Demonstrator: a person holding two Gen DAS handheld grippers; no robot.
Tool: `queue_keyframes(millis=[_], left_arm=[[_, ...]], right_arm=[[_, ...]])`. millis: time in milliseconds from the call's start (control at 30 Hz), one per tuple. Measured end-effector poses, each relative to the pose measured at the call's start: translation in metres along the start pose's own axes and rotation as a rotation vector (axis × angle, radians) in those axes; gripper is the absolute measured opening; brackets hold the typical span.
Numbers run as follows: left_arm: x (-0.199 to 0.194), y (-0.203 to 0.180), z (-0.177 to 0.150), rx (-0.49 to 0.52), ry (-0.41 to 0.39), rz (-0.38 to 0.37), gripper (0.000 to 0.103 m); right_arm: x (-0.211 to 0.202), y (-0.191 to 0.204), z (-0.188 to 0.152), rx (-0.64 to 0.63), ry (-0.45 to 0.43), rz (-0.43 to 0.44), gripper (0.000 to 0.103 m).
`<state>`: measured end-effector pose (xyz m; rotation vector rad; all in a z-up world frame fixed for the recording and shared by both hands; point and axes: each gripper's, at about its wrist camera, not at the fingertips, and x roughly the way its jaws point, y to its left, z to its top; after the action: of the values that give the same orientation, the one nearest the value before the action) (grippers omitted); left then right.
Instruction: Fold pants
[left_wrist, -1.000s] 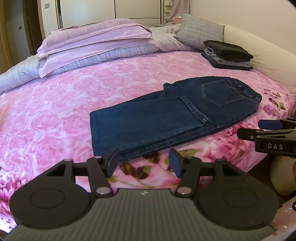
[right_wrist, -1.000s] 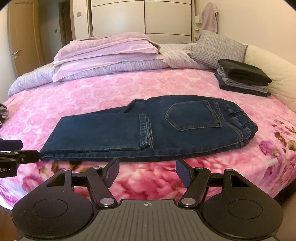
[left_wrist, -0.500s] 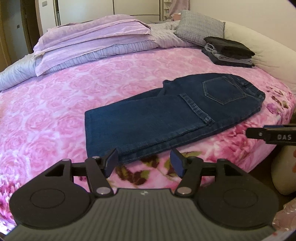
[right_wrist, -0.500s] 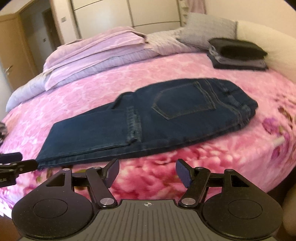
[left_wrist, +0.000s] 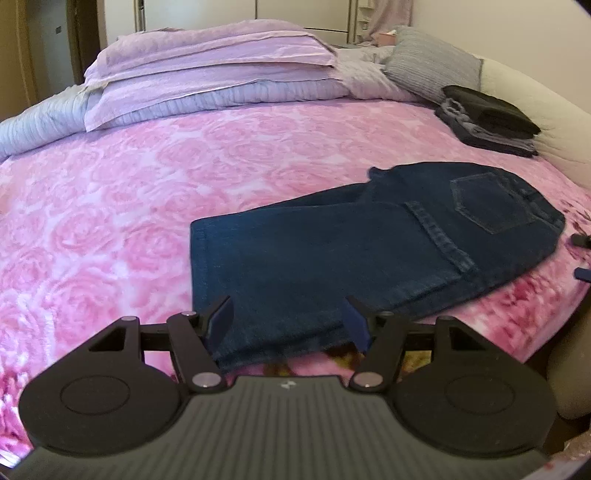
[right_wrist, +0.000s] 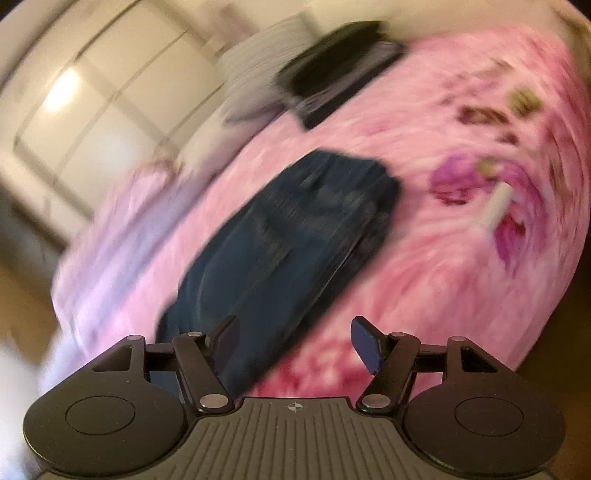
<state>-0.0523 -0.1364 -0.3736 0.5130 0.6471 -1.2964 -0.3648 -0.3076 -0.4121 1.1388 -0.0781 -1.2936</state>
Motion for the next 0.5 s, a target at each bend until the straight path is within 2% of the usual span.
queue_keyframes(millis=[33, 100, 167, 233, 367, 433, 500], left_arm=[[0.005, 0.003, 0.001, -0.004, 0.002, 0.013, 0.061], [0.013, 0.007, 0.001, -0.013, 0.008, 0.029, 0.061], [0.019, 0.011, 0.002, -0.022, 0.009, 0.027, 0.061], [0.024, 0.012, 0.003, -0.029, 0.004, 0.026, 0.061], [0.032, 0.013, 0.003, -0.022, 0.008, 0.026, 0.06], [0.035, 0.012, 0.002, -0.021, 0.008, 0.02, 0.06], [0.038, 0.013, 0.002, -0.02, 0.008, 0.014, 0.058]], right_arm=[[0.002, -0.006, 0.009, 0.028, -0.024, 0.005, 0.059], [0.009, -0.014, 0.025, 0.066, -0.051, 0.0, 0.046], [0.017, -0.023, 0.037, 0.118, -0.074, 0.006, 0.039], [0.027, -0.03, 0.045, 0.153, -0.069, -0.008, 0.037], [0.043, -0.04, 0.047, 0.195, -0.058, 0.01, 0.029], [0.047, -0.045, 0.045, 0.212, -0.058, 0.0, 0.015], [0.041, -0.045, 0.041, 0.217, -0.081, 0.018, 0.01]])
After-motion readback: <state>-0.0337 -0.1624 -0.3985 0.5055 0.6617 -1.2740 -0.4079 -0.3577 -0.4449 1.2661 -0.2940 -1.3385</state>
